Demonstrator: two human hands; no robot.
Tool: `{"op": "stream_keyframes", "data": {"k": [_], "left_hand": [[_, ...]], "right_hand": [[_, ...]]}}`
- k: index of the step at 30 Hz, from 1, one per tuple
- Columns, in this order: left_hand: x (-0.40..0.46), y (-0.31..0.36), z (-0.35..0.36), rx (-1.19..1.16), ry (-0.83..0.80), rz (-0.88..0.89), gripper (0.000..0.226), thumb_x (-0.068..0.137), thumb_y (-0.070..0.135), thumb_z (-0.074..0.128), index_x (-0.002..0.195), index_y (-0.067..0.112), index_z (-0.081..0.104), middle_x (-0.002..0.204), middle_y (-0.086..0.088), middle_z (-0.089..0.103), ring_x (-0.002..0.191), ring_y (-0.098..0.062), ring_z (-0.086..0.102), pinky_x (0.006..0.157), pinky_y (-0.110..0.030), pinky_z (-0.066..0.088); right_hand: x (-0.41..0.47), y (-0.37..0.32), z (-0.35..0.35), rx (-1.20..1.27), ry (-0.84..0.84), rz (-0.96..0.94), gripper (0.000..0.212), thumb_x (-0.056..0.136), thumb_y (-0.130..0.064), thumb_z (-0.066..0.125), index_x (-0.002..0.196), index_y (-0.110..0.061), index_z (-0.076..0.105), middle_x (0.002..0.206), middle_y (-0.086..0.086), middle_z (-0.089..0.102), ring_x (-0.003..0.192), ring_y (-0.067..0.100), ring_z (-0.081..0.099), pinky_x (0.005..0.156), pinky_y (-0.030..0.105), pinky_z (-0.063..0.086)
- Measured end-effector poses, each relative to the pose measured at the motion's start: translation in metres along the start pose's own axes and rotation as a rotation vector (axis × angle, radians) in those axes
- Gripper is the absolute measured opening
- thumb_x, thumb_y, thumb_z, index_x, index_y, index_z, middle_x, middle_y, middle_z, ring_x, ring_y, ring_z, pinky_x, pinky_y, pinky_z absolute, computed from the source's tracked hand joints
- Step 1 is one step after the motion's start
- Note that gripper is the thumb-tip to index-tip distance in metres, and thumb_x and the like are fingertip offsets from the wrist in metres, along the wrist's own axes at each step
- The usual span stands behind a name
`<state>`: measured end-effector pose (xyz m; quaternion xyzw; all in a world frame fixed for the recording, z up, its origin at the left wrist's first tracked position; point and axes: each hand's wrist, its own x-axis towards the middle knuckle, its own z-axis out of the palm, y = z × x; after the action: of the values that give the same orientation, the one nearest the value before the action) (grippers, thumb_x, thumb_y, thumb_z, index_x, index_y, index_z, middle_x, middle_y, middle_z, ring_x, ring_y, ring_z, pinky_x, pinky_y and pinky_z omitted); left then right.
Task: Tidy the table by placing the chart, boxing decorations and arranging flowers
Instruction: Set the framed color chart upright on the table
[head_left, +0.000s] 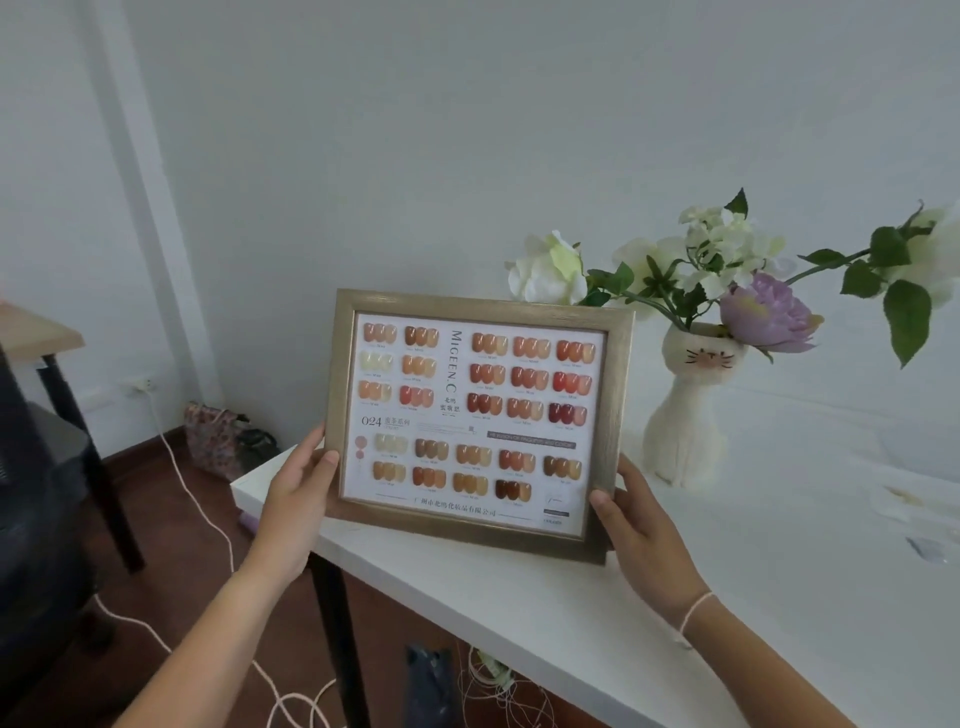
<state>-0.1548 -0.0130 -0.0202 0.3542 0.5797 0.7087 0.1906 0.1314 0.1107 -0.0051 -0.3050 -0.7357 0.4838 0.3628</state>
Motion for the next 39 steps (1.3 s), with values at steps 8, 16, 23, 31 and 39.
{"op": "stream_keyframes", "data": {"k": [8,16,23,31,39], "left_hand": [[0.029,0.005,-0.040,0.020,0.116,0.020,0.039,0.096,0.017,0.041,0.107,0.053,0.053,0.109,0.022,0.063,0.105,-0.001,0.058,0.089,-0.028,0.046],[0.077,-0.003,-0.050,0.055,0.142,0.036,0.036,0.096,0.020,0.041,0.111,0.050,0.052,0.115,0.009,0.062,0.110,-0.011,0.056,0.094,-0.033,0.043],[0.129,-0.022,-0.029,-0.009,0.110,0.028,0.038,0.097,0.013,0.038,0.127,0.032,0.050,0.121,0.000,0.062,0.113,-0.019,0.058,0.103,-0.048,0.041],[0.172,-0.052,0.014,0.003,0.081,0.003,0.038,0.096,0.018,0.040,0.105,0.050,0.057,0.097,0.020,0.071,0.097,-0.006,0.066,0.090,-0.038,0.051],[0.204,-0.064,0.064,0.003,0.041,0.042,0.037,0.095,0.018,0.039,0.110,0.047,0.056,0.103,0.013,0.069,0.104,-0.014,0.063,0.094,-0.046,0.049]], "right_hand": [[0.066,-0.006,0.051,-0.017,-0.098,-0.050,0.036,0.095,-0.031,0.036,0.126,-0.045,0.024,0.108,-0.026,0.051,0.102,0.003,0.050,0.087,0.019,0.042],[0.127,-0.001,0.074,0.005,-0.110,-0.025,0.044,0.096,-0.030,0.035,0.138,-0.034,0.025,0.118,-0.009,0.056,0.105,0.014,0.055,0.095,0.042,0.048],[0.174,0.019,0.069,0.037,-0.040,0.022,0.044,0.096,-0.027,0.037,0.138,-0.034,0.028,0.118,0.000,0.061,0.109,0.024,0.059,0.096,0.047,0.049],[0.218,0.044,0.038,0.015,0.083,0.046,0.048,0.095,-0.022,0.040,0.141,-0.030,0.028,0.113,0.013,0.064,0.100,0.026,0.060,0.078,0.031,0.049],[0.242,0.059,0.004,0.055,0.190,0.014,0.043,0.095,-0.021,0.039,0.137,-0.031,0.035,0.114,0.005,0.062,0.100,0.020,0.059,0.075,0.020,0.047]]}}
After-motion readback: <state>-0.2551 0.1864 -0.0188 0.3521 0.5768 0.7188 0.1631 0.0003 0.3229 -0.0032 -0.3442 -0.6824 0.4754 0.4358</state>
